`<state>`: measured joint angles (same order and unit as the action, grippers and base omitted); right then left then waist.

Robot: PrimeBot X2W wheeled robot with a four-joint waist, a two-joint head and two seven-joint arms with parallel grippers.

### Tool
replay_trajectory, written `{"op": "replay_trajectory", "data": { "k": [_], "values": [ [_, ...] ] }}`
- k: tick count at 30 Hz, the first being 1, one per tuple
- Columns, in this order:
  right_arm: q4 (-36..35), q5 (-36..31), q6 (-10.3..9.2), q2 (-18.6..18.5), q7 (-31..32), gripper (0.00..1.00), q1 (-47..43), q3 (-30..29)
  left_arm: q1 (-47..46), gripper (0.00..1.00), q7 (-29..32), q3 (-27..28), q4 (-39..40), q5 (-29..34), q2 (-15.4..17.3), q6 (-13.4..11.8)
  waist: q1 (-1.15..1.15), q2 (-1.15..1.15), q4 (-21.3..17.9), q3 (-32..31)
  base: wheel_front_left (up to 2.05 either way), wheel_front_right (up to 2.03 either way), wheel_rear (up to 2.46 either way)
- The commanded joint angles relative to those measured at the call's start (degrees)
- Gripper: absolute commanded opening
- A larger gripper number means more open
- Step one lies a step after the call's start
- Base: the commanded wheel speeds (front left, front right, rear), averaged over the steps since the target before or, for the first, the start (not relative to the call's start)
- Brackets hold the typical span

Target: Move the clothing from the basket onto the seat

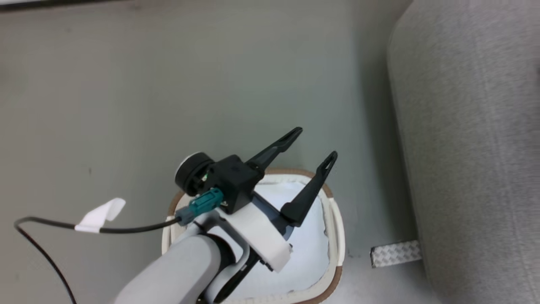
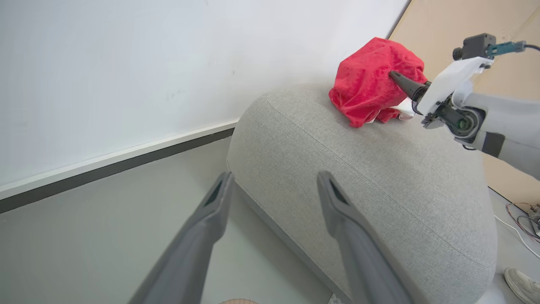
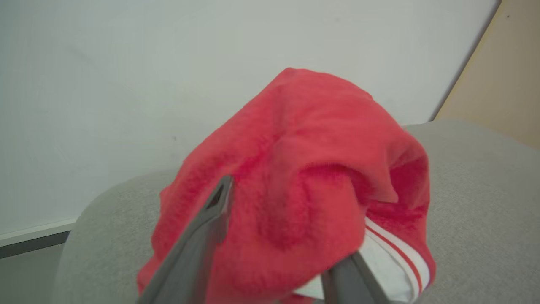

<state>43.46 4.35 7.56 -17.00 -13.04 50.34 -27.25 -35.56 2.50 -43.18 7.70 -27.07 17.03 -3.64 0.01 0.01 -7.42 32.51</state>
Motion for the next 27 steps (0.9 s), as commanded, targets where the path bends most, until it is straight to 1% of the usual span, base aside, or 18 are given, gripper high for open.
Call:
{"op": "replay_trajectory", "data": {
  "k": [1,3,5,7,10,12,14,17,21,24,27],
  "values": [
    [-0.6,0.5,-0.15,1.0,-0.7,1.00,-2.5,1.2,1.2,1.00,-0.7,0.2,-0.4,-1.0,0.6,-0.3,-0.01,-0.01,-1.2,-2.9,0.00,0.00,0.00],
    [-2.2,0.4,-0.15,2.4,-1.3,1.00,-5.1,2.8,2.1,1.00,-1.9,0.9,-1.0,-1.2,0.8,-0.8,-0.01,-0.01,-1.8,-5.4,0.00,0.00,0.00],
    [-4.6,0.1,-0.15,3.9,-1.8,1.00,-8.1,4.4,3.3,1.00,-2.8,1.3,-2.1,-0.5,1.7,-1.4,-0.01,-0.01,-2.3,-8.2,0.00,0.00,0.00],
    [-7.9,0.2,-0.15,5.8,-2.0,1.00,-11.7,6.4,5.2,1.00,-4.4,2.1,-3.2,-1.1,1.8,-2.4,-0.01,-0.01,-2.8,-11.3,0.00,0.00,0.00],
    [-14.4,-0.7,-0.15,7.8,-2.1,1.00,-17.7,9.2,8.1,1.00,-6.7,3.1,-5.0,-1.4,2.9,-3.6,-0.01,-0.01,-2.9,-15.9,0.00,0.00,0.00],
    [-19.4,-1.5,-0.15,9.2,-2.1,1.00,-22.1,10.7,10.5,1.00,-8.6,3.6,-6.4,-2.0,2.9,-4.6,-0.01,-0.01,-2.5,-19.0,0.00,0.00,0.00],
    [-24.9,-4.0,-0.15,10.3,-2.0,1.00,-27.4,11.9,12.9,1.00,-10.5,4.0,-7.9,-2.5,2.7,-5.4,-0.01,-0.01,-1.5,-22.2,0.00,0.00,0.00],
    [-30.3,-4.6,-0.15,12.0,-2.1,1.00,-34.8,13.8,16.5,1.00,-13.3,5.3,-10.1,-4.0,2.3,-6.8,-0.01,-0.01,0.5,-26.3,0.00,0.00,0.00],
    [-34.6,-5.4,-0.15,13.4,-2.1,1.00,-43.3,16.0,21.4,1.00,-15.6,6.9,-12.8,-5.1,2.2,-8.6,-0.01,-0.01,2.9,-31.2,0.00,0.00,0.00],
    [-35.8,-4.3,-0.15,14.0,-2.1,1.00,-47.8,17.9,25.6,1.00,-16.8,8.7,-14.3,-5.7,3.0,-10.1,-0.01,-0.01,3.8,-33.9,0.00,0.00,0.00],
    [-36.0,-4.9,-0.15,14.2,-2.1,1.00,-51.2,19.8,29.3,1.00,-17.3,10.9,-14.9,-5.9,3.7,-11.4,-0.01,-0.01,4.6,-35.3,0.00,0.00,0.00]
  ]
}}
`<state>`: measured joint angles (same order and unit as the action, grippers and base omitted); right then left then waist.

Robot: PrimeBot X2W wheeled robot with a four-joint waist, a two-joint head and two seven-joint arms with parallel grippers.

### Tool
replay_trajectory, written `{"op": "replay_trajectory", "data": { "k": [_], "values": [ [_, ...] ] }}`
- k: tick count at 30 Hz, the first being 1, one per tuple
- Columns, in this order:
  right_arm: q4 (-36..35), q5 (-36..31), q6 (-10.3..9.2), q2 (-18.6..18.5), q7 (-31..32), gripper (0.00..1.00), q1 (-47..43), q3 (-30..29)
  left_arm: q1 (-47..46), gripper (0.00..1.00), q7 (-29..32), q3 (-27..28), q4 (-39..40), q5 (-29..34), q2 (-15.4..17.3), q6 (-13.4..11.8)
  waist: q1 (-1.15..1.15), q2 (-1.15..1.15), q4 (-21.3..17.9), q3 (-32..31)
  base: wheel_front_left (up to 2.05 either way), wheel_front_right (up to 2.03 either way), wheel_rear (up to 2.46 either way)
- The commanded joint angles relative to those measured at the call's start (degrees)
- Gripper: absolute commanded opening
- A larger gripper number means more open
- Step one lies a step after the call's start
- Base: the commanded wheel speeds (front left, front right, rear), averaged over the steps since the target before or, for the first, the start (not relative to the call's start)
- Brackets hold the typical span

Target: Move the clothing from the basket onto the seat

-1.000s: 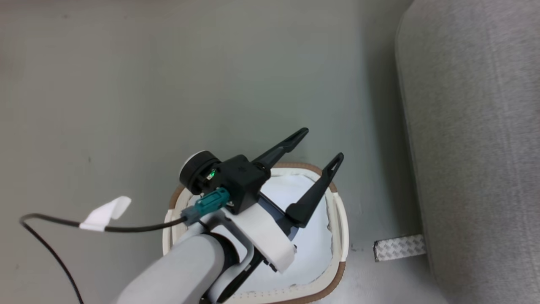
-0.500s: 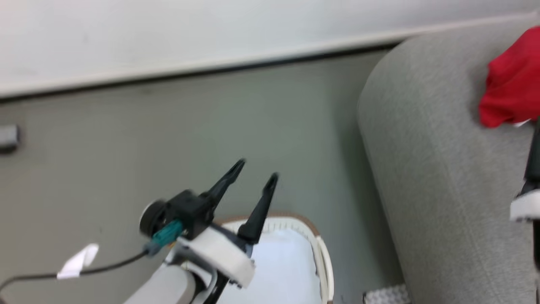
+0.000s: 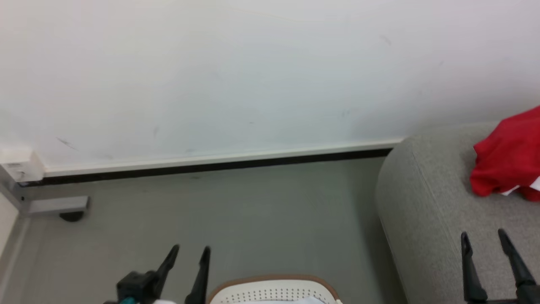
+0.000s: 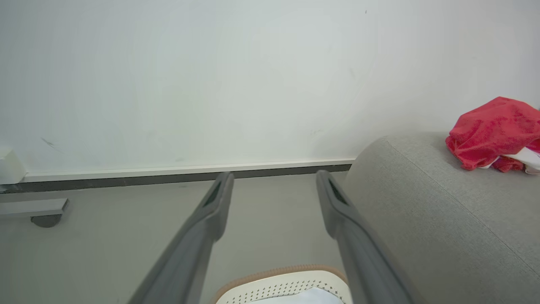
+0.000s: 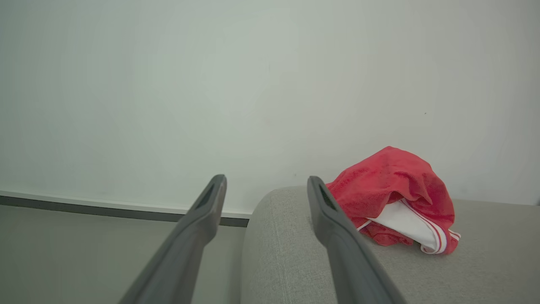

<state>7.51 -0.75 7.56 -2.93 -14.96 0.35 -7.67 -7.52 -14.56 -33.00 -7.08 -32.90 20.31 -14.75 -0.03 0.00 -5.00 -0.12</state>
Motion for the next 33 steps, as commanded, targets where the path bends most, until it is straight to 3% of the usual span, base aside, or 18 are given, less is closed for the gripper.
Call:
{"op": "replay_trajectory", "data": {
  "k": [1,7,21,32,33],
  "values": [
    [0.1,1.0,-0.15,0.1,-0.1,1.00,-2.2,1.0,2.5,1.00,-0.4,1.5,-0.5,-0.1,0.6,-0.5,0.03,0.00,2.4,-3.1,0.00,0.00,0.00],
    [1.0,2.5,-0.15,0.1,-0.1,1.00,-6.7,3.9,8.8,1.00,-0.6,7.1,-0.4,2.1,-0.5,0.9,0.03,0.00,3.7,-4.9,0.00,0.00,0.00],
    [3.4,5.1,-0.15,0.1,-0.2,1.00,-8.8,5.6,16.2,1.00,-0.6,20.2,-0.7,11.6,-8.4,12.5,0.03,0.00,3.9,-6.8,0.00,0.00,0.00],
    [4.0,5.2,-0.15,0.1,-0.2,1.00,-7.4,5.0,16.0,1.00,-0.6,25.2,-2.4,17.6,-12.3,17.6,0.03,0.00,4.4,-6.7,0.00,0.00,0.00],
    [3.8,4.6,0.00,0.2,0.0,0.00,-7.7,5.2,15.7,0.00,-0.6,25.1,-2.3,17.6,-12.6,17.7,0.03,0.00,4.4,-6.7,0.00,0.00,0.00]
  ]
}}
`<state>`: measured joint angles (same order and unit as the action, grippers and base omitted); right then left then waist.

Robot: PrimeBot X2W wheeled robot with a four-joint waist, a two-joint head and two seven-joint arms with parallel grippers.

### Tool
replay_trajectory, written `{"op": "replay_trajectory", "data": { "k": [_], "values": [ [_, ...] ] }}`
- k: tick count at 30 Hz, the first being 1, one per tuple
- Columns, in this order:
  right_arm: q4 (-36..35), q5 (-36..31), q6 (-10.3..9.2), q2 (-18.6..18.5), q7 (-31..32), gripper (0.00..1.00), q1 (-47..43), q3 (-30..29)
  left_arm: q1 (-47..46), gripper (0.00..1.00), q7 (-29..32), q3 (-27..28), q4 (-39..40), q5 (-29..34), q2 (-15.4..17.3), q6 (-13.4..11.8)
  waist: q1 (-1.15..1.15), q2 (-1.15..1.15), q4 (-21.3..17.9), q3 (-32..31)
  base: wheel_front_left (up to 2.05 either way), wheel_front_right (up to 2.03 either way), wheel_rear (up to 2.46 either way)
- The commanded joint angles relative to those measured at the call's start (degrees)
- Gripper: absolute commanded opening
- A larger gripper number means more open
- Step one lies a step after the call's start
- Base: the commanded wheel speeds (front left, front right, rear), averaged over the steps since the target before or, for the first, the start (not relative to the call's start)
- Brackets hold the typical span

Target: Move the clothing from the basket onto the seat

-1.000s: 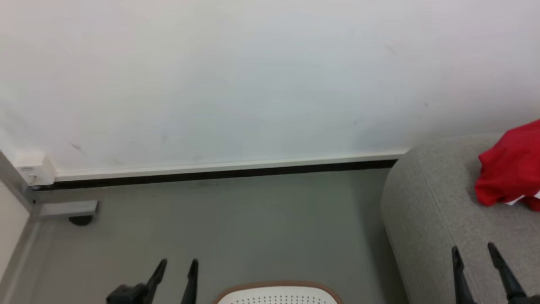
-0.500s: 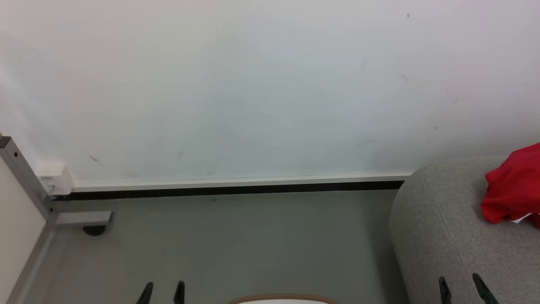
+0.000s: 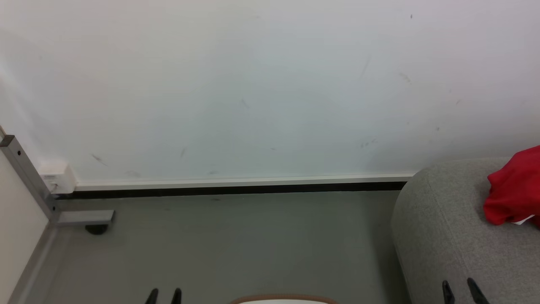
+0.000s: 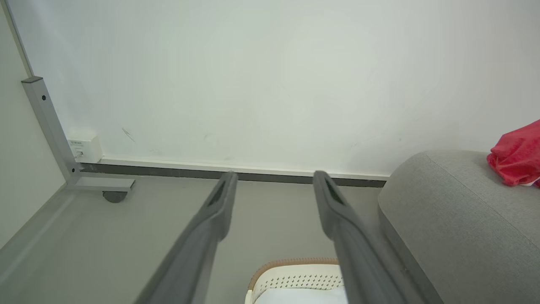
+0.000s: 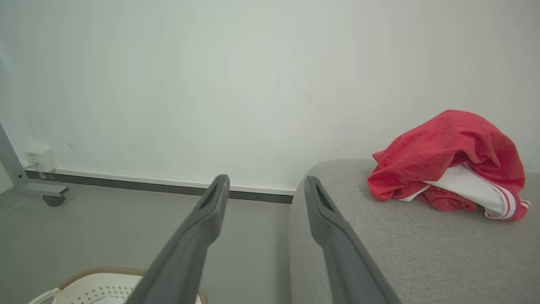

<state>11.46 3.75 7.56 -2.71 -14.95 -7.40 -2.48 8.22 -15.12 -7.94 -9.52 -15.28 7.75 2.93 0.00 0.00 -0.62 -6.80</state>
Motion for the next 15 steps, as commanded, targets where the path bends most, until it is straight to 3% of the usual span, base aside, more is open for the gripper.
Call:
{"op": "replay_trajectory", "data": {
  "k": [1,4,15],
  "values": [
    [0.2,0.1,0.01,0.0,0.0,0.00,0.0,0.0,0.0,0.00,0.1,0.0,-0.2,-0.1,0.0,0.0,0.00,0.00,0.0,0.0,0.00,0.00,0.00],
    [1.8,0.6,0.01,0.5,0.5,0.00,-0.4,0.0,0.4,0.00,0.3,-0.1,-1.8,-0.6,-0.4,0.0,0.00,0.00,0.0,0.0,0.00,0.00,0.00],
    [2.2,13.7,0.00,0.3,3.9,0.00,2.1,-0.9,-2.2,0.00,3.6,2.3,-2.1,-12.0,-1.0,0.5,0.00,0.00,0.1,0.6,0.00,0.00,0.00]
  ]
}}
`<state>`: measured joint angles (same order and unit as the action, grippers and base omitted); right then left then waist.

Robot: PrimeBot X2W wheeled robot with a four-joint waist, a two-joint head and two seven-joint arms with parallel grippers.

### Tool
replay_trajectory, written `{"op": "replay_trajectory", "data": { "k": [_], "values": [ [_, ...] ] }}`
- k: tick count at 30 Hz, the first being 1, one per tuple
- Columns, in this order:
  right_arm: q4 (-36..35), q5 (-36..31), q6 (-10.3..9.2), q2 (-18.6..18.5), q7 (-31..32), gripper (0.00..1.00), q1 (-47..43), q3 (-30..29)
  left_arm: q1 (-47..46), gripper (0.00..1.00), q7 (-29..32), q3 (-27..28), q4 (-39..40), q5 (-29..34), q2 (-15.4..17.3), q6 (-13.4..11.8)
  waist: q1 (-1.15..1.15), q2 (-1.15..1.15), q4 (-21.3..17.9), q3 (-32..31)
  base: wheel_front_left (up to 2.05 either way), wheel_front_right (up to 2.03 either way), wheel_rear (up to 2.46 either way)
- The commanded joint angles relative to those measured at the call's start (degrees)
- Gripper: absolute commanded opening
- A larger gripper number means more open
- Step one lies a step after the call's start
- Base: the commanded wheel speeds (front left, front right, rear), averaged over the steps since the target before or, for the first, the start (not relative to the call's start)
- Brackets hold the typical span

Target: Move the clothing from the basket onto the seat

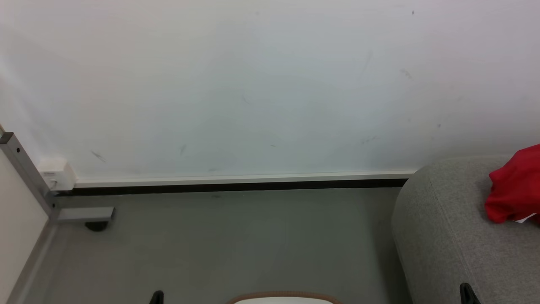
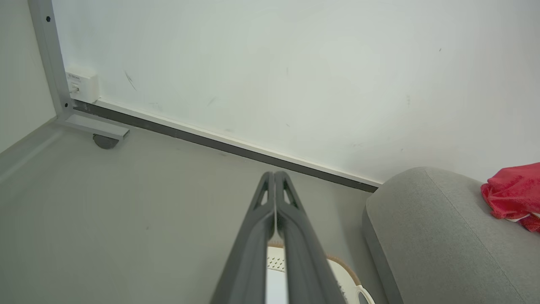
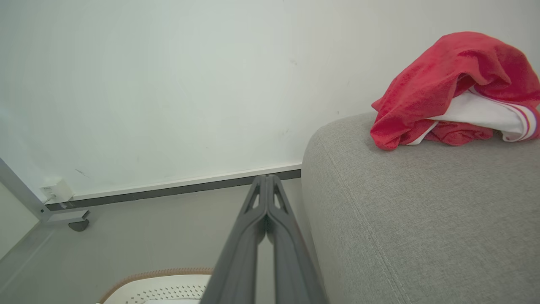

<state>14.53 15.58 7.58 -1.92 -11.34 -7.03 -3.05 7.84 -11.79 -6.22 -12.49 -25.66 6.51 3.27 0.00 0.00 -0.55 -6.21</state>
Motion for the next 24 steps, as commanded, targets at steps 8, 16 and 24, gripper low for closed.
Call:
{"op": "replay_trajectory", "data": {
  "k": [8,16,24],
  "values": [
    [-1.0,10.5,-0.02,-0.5,2.1,0.00,3.1,-0.5,-3.2,0.00,2.3,1.9,1.2,-9.0,-0.2,0.2,0.00,0.00,0.0,0.5,0.00,0.00,0.00],
    [-1.0,18.2,-0.03,-0.6,3.9,0.00,4.5,-0.8,-4.4,0.00,4.1,3.2,1.5,-15.8,-0.6,0.2,0.00,0.00,0.1,0.9,0.00,0.00,0.00],
    [-0.8,25.3,-0.04,-0.7,5.6,0.00,5.8,-1.2,-5.6,0.00,5.8,4.3,1.7,-22.1,-1.0,0.2,0.00,0.00,0.1,1.3,0.00,0.00,0.00]
  ]
}}
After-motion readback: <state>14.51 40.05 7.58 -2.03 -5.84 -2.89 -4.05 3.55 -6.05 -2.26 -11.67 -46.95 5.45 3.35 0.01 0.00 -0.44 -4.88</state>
